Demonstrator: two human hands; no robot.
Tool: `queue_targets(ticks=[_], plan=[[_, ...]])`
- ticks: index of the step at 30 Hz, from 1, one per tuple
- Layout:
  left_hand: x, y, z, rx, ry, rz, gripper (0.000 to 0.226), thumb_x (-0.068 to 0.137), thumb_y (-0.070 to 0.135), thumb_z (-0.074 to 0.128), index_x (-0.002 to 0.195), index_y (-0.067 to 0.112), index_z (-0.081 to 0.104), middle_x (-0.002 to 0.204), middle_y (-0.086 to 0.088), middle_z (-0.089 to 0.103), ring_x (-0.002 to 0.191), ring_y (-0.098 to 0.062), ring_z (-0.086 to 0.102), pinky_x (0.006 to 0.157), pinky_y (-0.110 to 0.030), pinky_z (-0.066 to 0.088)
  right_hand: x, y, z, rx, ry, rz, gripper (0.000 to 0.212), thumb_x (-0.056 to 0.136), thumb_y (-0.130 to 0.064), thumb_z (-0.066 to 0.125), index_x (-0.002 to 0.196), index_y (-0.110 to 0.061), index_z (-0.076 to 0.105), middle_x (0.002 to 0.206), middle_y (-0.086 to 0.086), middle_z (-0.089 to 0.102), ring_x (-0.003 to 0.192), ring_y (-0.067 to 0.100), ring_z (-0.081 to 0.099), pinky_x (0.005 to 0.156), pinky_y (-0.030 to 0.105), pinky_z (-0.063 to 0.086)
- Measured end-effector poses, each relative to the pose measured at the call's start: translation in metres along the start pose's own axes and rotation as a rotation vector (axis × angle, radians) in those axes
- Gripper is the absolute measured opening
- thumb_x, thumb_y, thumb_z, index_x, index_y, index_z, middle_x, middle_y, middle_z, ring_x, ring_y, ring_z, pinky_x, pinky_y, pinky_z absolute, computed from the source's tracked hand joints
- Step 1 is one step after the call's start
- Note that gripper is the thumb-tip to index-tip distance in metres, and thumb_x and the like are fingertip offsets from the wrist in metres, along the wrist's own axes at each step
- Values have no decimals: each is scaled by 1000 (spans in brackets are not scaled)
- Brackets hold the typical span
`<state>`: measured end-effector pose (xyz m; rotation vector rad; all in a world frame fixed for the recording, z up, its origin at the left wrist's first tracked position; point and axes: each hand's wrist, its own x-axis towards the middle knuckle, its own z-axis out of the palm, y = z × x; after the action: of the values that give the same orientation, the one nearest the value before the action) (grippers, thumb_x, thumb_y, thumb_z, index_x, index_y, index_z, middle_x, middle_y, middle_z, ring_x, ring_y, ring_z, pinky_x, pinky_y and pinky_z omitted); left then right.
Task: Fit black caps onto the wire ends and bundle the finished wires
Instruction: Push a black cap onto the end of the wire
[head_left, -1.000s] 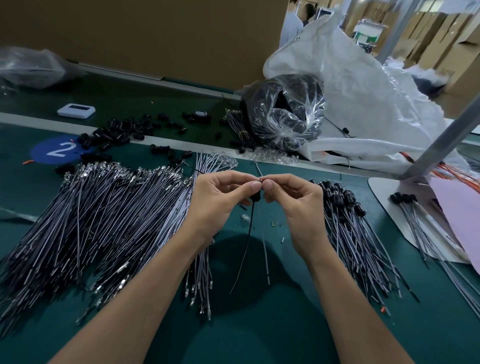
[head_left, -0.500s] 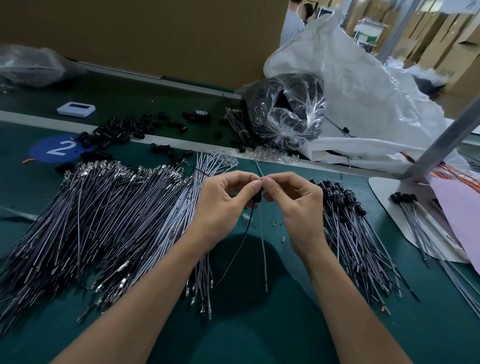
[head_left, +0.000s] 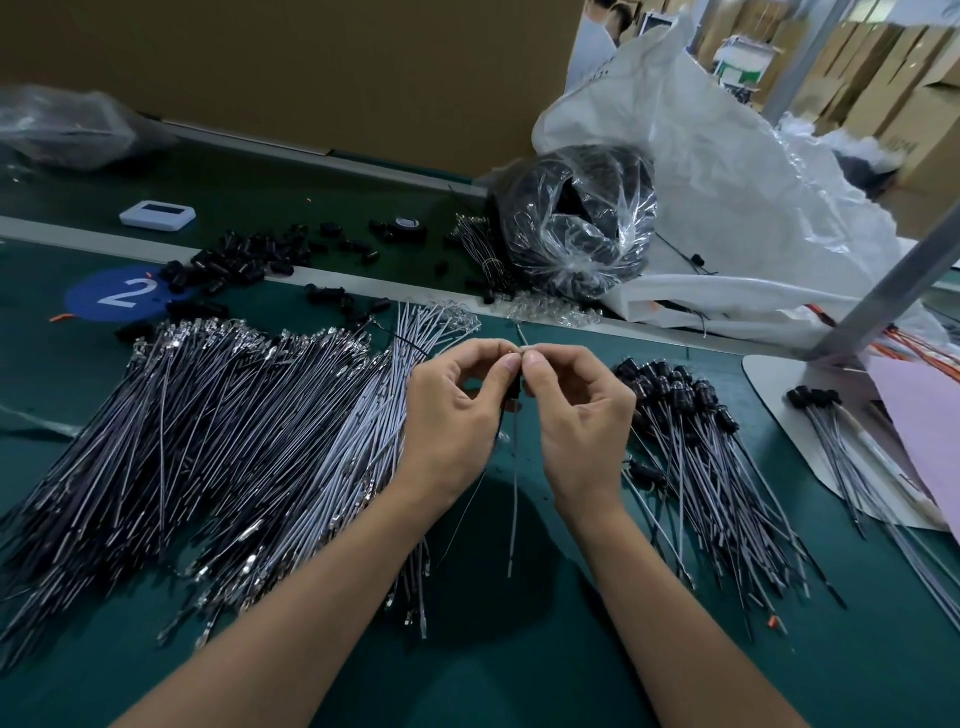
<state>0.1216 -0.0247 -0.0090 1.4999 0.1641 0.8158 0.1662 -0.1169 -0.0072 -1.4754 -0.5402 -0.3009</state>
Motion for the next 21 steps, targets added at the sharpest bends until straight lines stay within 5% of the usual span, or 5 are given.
queue_targets(ticks=[7, 11, 15, 21], plan=[[-1, -2, 1, 7, 24, -12, 15, 90, 6, 66, 86, 20, 71, 83, 0, 73, 77, -13, 69, 74, -29, 58, -3, 0, 9, -15, 53, 30, 8, 90, -3, 64, 87, -6, 71, 80, 2, 71, 72, 9, 66, 67, 17, 50], [4, 3, -1, -142, 37, -119, 16, 88, 6, 68, 84, 21, 73, 78, 5, 74, 74, -7, 69, 70, -18, 54, -2, 0, 5, -11, -13, 46, 10, 95, -12, 61, 95, -9, 71, 91, 5, 72, 83, 13, 67, 75, 23, 51], [6, 8, -6, -252, -48, -182, 13, 85, 5, 69, 85, 18, 74, 78, 4, 75, 75, -6, 68, 70, -19, 54, 3, -5, -2, -72, -110, -71, 22, 94, -6, 59, 107, -21, 69, 103, 3, 69, 95, 18, 66, 81, 30, 54], [5, 11, -8, -297, -122, -188, 15, 79, -1, 71, 84, 13, 74, 75, 2, 75, 70, -6, 68, 64, -16, 54, 8, -5, -13, -85, -146, -138, 23, 89, -1, 62, 97, -20, 72, 94, 4, 72, 89, 16, 68, 80, 26, 53]])
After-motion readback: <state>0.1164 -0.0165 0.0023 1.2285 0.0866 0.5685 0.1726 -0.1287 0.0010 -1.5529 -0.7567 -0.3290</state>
